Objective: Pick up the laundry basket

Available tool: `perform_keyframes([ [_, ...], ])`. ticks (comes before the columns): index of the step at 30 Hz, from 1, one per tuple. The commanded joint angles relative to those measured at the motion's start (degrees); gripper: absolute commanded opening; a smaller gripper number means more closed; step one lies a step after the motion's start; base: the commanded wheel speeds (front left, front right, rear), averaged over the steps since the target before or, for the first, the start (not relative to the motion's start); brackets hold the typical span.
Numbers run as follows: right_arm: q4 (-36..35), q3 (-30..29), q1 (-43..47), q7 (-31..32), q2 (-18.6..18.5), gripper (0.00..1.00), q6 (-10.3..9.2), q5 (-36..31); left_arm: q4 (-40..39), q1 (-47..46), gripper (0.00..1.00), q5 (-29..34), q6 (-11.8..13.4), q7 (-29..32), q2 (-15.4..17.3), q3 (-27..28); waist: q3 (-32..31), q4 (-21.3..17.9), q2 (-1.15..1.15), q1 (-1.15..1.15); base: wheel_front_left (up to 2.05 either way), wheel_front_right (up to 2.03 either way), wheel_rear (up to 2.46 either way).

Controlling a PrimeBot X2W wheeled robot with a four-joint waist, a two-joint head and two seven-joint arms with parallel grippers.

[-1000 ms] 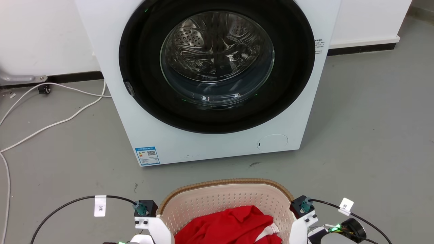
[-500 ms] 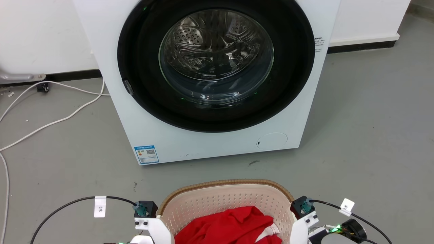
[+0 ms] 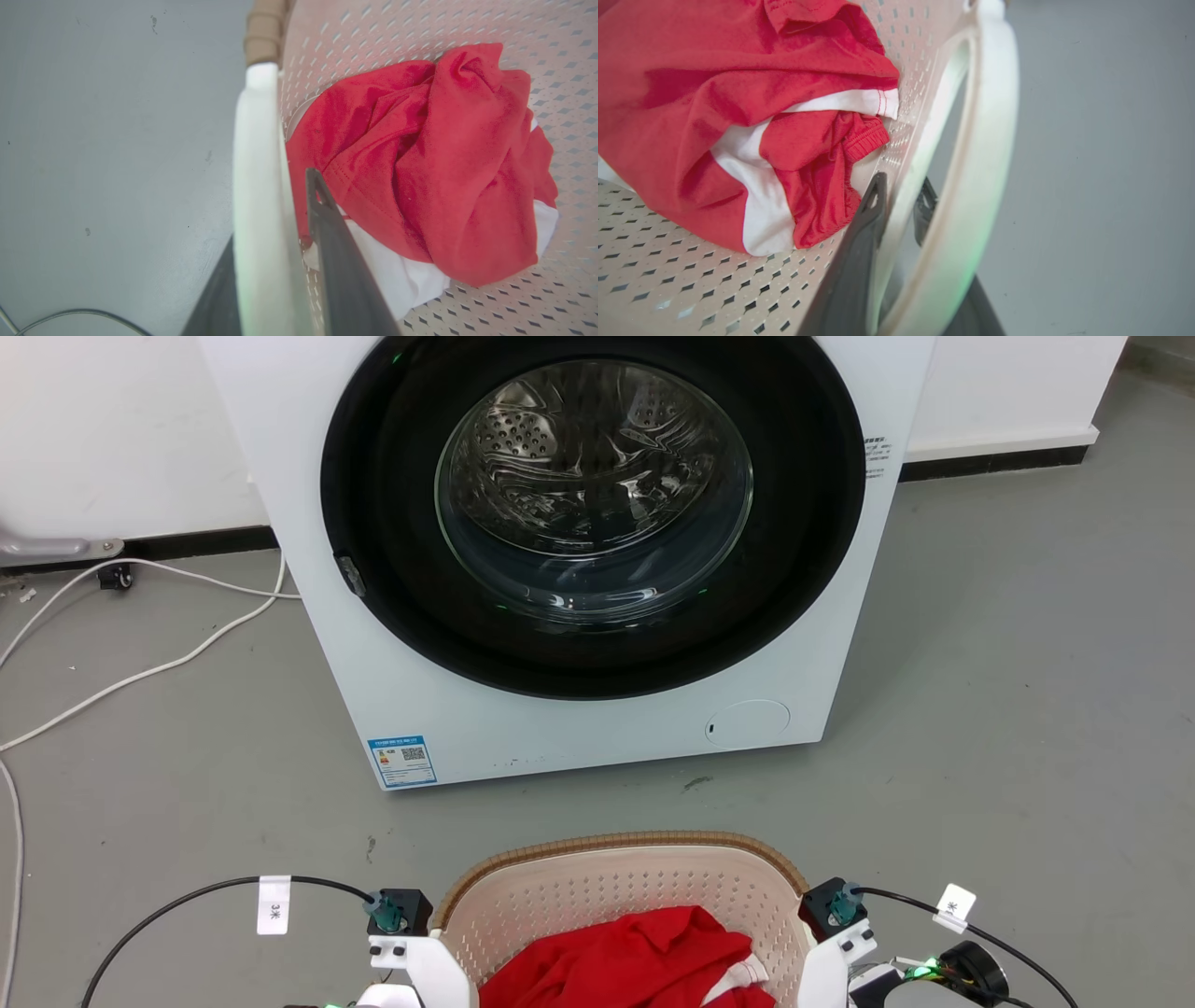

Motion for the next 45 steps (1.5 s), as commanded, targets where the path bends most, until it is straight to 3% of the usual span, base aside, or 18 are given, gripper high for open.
perform_keyframes([
  [1,0.24,0.70,-0.78,-0.11,-0.44,0.00,0.18,-0.04,-0.05,-1.09,0.00,0.12,-0.58,-0.64,0.65,-0.47,0.01,-0.02,0.00,0.00,0.00,0.00,0.00],
  [45,0.99,6.50,-1.67,-1.44,-0.69,0.00,0.18,5.53,0.67,-1.53,0.00,-4.44,-0.58,-1.35,0.78,-4.60,-0.12,0.05,0.00,0.00,0.00,0.00,0.00],
])
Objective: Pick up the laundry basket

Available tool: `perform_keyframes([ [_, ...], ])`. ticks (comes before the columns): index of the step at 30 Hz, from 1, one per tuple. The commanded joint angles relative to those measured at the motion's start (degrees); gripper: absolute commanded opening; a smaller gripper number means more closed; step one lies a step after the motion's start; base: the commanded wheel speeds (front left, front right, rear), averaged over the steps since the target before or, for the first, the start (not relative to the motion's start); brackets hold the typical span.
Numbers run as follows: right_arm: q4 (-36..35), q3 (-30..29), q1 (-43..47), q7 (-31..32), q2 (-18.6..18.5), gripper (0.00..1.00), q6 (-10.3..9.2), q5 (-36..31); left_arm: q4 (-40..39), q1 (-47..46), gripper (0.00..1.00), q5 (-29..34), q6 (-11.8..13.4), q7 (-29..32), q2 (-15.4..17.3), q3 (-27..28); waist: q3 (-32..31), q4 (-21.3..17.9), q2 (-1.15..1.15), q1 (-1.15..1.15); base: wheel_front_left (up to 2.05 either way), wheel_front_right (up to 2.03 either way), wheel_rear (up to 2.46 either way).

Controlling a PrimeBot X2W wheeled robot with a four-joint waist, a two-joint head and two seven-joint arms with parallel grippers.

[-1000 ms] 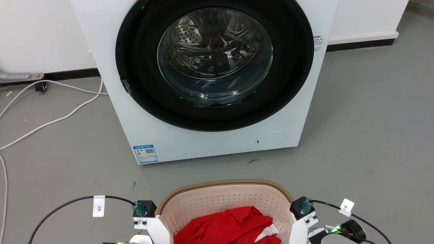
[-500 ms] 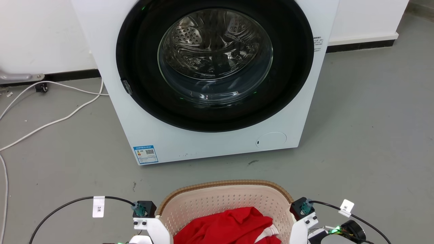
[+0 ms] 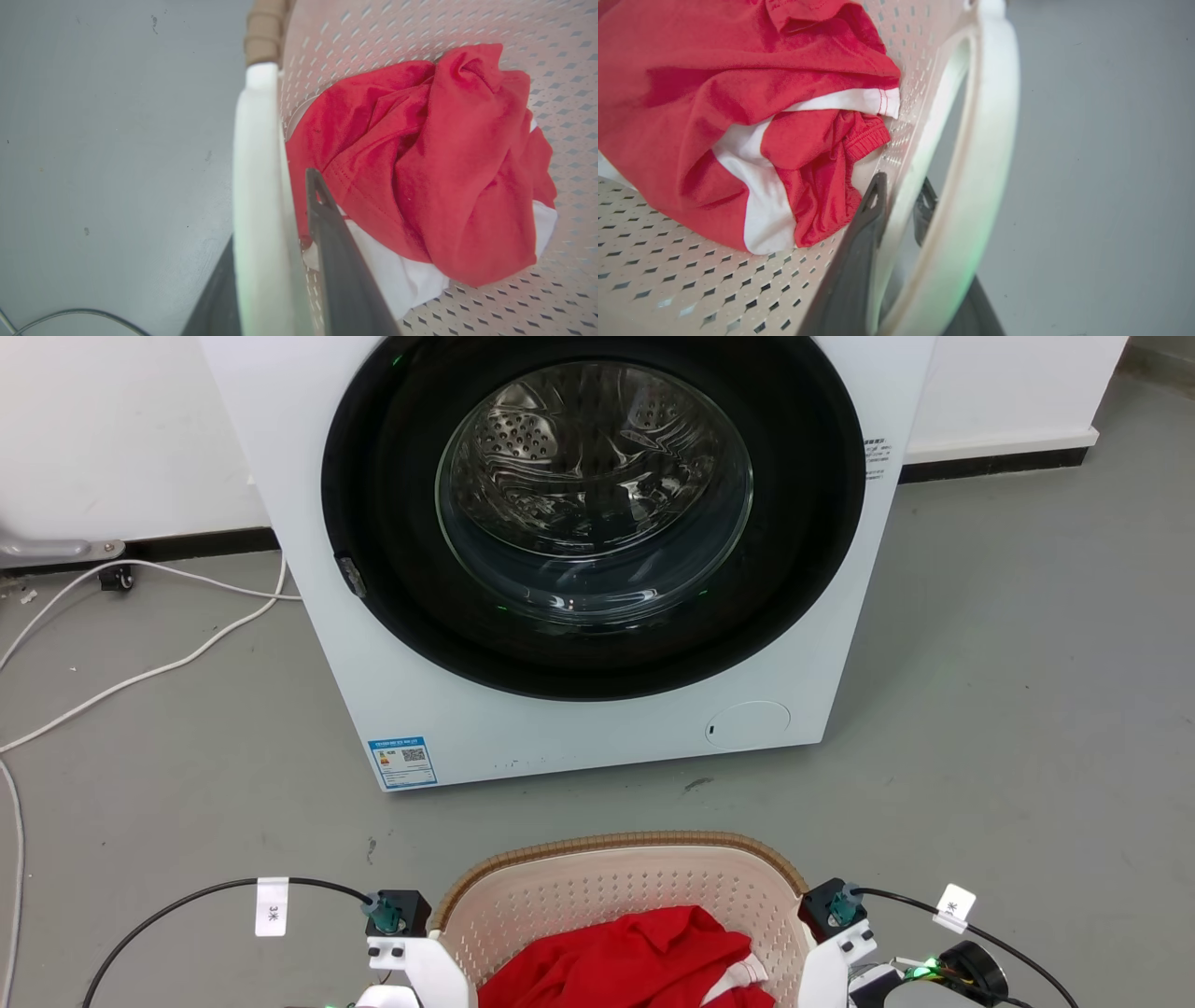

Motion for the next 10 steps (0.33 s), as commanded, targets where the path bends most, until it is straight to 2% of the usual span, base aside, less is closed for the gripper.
perform_keyframes([
  [1,0.20,0.55,-0.74,-0.35,-0.63,0.00,0.18,-0.21,-0.01,-0.96,0.00,0.03,-0.58,-0.53,0.58,-0.30,0.01,-0.01,0.00,0.00,0.00,0.00,0.00],
  [10,0.26,1.29,-0.69,-0.39,-0.59,0.00,0.18,0.61,0.01,-0.86,0.00,-0.67,-0.58,-0.62,0.59,-1.14,-0.03,0.04,0.00,0.00,0.00,0.00,0.00],
])
